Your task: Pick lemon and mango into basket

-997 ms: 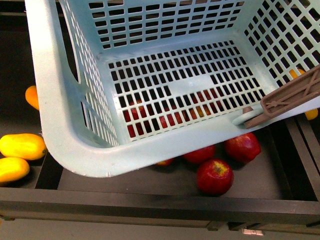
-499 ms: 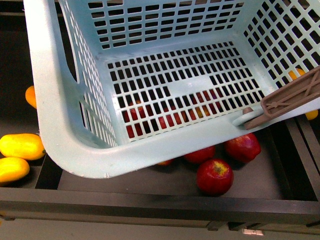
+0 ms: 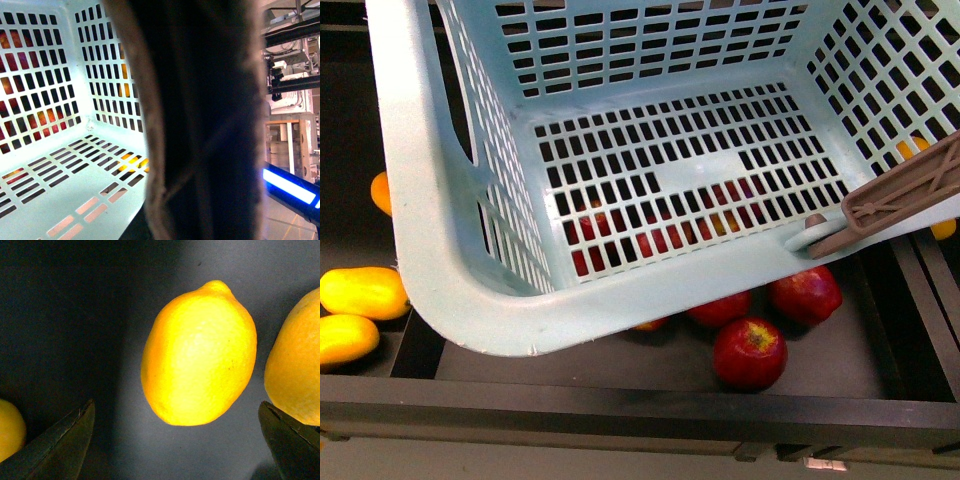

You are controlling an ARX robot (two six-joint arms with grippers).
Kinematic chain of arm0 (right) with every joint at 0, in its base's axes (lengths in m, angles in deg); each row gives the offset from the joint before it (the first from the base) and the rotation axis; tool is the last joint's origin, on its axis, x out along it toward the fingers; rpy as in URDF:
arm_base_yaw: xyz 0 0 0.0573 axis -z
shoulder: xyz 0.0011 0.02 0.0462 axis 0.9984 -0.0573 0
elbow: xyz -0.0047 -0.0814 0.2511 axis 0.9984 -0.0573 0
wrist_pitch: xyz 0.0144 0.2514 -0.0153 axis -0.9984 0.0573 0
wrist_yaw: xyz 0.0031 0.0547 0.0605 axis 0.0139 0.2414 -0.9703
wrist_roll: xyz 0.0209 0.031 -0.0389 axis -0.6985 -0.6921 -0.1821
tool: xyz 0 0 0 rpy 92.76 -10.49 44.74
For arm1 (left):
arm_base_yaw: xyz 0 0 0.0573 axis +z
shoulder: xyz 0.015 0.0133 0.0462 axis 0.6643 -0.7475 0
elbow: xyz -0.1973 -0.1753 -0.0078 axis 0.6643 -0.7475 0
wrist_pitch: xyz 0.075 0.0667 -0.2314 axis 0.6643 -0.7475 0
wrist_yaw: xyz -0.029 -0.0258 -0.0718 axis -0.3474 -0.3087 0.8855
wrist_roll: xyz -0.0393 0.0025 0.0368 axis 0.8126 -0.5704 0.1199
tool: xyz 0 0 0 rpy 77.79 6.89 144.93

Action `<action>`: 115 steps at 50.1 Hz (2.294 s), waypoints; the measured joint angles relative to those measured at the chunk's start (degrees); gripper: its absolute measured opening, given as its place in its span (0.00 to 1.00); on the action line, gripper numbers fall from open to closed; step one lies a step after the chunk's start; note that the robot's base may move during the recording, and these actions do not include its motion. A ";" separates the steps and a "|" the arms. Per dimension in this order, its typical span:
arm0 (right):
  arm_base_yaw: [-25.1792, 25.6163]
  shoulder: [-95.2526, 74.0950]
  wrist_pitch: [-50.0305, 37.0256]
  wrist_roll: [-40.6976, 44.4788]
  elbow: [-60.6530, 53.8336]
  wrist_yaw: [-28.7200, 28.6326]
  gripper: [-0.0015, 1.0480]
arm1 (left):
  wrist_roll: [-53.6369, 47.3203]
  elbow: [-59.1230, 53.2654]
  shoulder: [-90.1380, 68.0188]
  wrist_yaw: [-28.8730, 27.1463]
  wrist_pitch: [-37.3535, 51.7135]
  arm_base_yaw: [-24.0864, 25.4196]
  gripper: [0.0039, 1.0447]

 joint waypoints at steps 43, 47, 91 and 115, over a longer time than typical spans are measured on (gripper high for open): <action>0.39 -7.10 3.43 3.10 9.05 0.94 0.56 | 0.02 0.00 0.00 -0.02 0.00 0.00 0.04; 0.55 -5.55 2.51 3.21 6.60 -0.09 0.56 | 0.00 0.00 0.00 -0.02 0.00 0.00 0.04; -9.75 64.65 -3.98 9.33 -28.98 -21.55 0.56 | 0.00 0.00 0.00 0.02 0.00 0.00 0.04; -35.74 67.06 -3.61 10.82 -31.15 -12.33 0.55 | 0.00 0.00 0.00 0.00 0.00 0.00 0.04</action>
